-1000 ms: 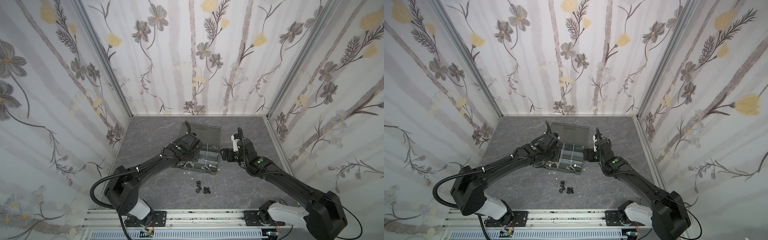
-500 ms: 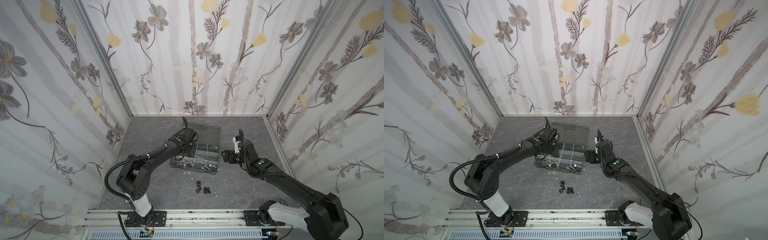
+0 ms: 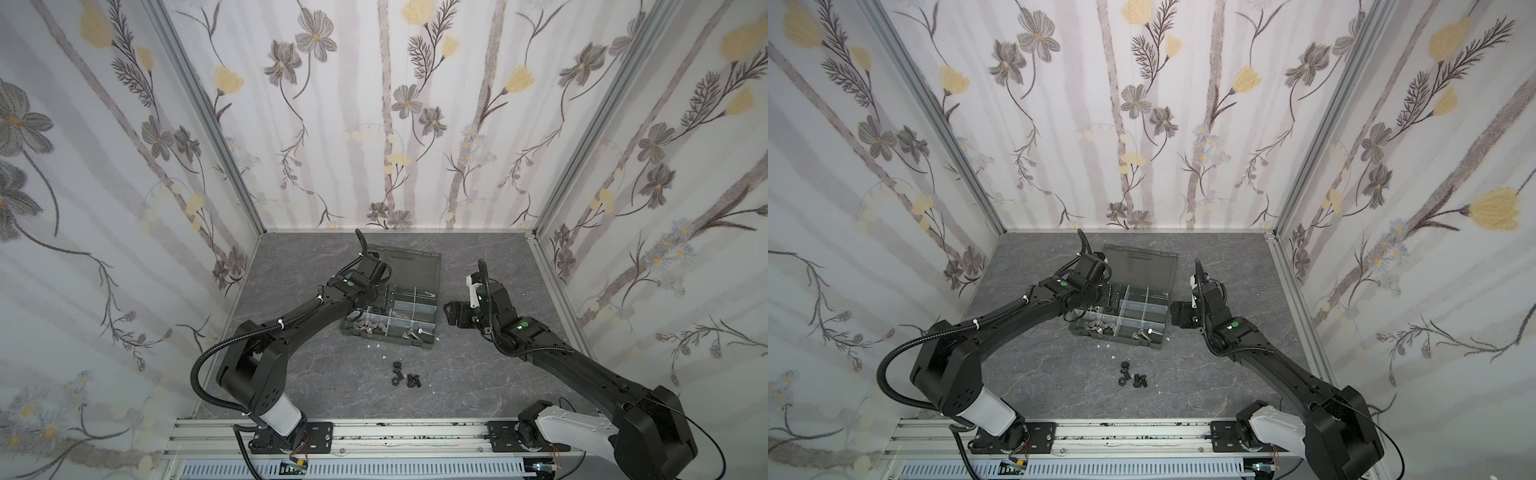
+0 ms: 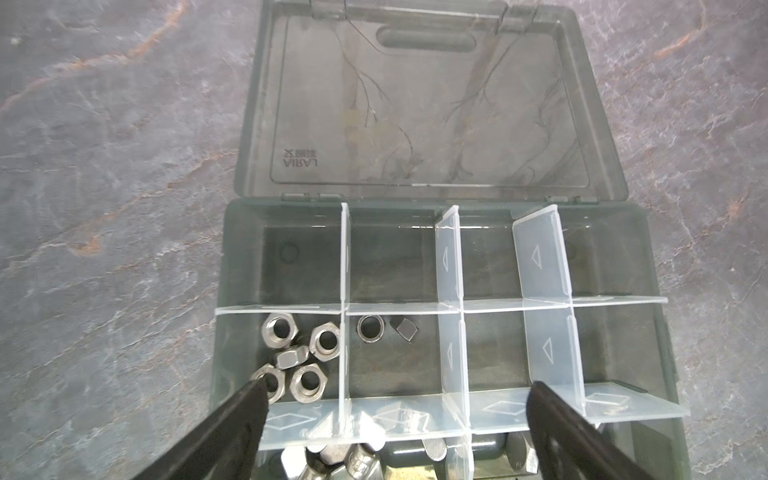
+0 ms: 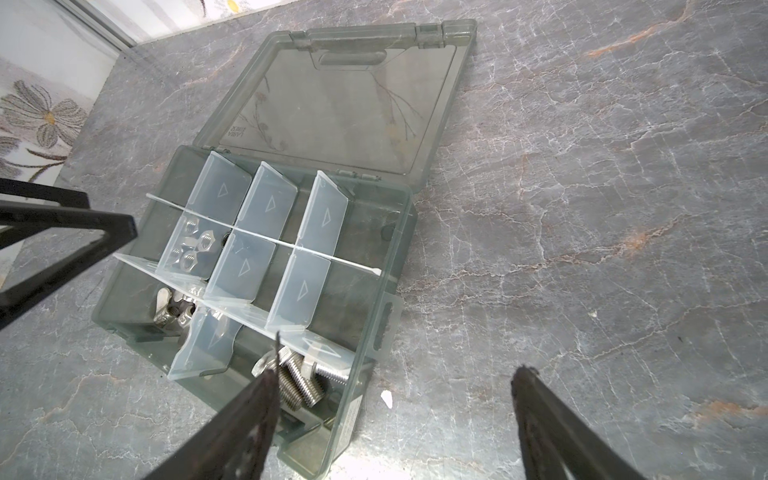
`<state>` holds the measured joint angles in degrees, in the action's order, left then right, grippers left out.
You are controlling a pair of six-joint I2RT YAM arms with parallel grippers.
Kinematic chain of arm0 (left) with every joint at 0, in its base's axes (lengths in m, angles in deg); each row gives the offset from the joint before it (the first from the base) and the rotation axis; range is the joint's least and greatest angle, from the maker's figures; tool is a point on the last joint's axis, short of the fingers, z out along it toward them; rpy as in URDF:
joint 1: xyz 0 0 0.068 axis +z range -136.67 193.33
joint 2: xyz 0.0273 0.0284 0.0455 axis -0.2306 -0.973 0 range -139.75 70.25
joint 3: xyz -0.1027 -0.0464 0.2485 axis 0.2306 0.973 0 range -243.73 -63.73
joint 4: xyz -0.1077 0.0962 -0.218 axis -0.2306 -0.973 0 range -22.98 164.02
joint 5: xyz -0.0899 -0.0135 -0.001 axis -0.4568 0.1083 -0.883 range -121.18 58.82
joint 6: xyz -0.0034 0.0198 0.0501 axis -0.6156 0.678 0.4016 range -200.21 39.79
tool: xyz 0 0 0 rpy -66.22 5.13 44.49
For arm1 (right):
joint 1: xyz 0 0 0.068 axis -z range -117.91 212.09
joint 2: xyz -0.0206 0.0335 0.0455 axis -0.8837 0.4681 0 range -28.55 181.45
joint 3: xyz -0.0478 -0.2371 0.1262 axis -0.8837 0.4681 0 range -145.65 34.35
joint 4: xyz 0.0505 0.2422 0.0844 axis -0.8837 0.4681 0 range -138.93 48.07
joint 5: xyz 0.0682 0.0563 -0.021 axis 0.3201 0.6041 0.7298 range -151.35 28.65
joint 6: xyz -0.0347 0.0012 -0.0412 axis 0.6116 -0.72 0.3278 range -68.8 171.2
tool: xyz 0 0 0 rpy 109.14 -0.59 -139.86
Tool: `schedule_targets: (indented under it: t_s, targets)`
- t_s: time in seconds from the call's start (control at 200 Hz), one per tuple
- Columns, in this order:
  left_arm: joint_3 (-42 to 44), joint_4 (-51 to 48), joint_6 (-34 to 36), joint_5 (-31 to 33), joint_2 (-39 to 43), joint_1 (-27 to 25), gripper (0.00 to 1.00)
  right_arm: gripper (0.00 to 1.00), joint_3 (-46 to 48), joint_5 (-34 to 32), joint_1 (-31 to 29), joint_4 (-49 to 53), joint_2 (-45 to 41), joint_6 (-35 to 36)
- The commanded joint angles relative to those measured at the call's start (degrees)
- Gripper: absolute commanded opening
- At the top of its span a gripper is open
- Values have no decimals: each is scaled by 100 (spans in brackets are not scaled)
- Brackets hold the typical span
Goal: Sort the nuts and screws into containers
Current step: 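Withdraw the left gripper while the right gripper moves toward the black pile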
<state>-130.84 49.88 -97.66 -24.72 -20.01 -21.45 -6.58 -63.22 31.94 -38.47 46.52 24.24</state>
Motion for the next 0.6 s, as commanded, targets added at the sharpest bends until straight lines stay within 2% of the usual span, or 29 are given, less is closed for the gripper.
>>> schedule_targets:
  t_s: [0.0,0.595]
  targets:
    - [136,177,-165,435,308,16,100,87,17,-33,1,-184,-18,-53]
    - [1463,480,-843,777,2046,215,100,87,72,88,7,-174,-71,-34]
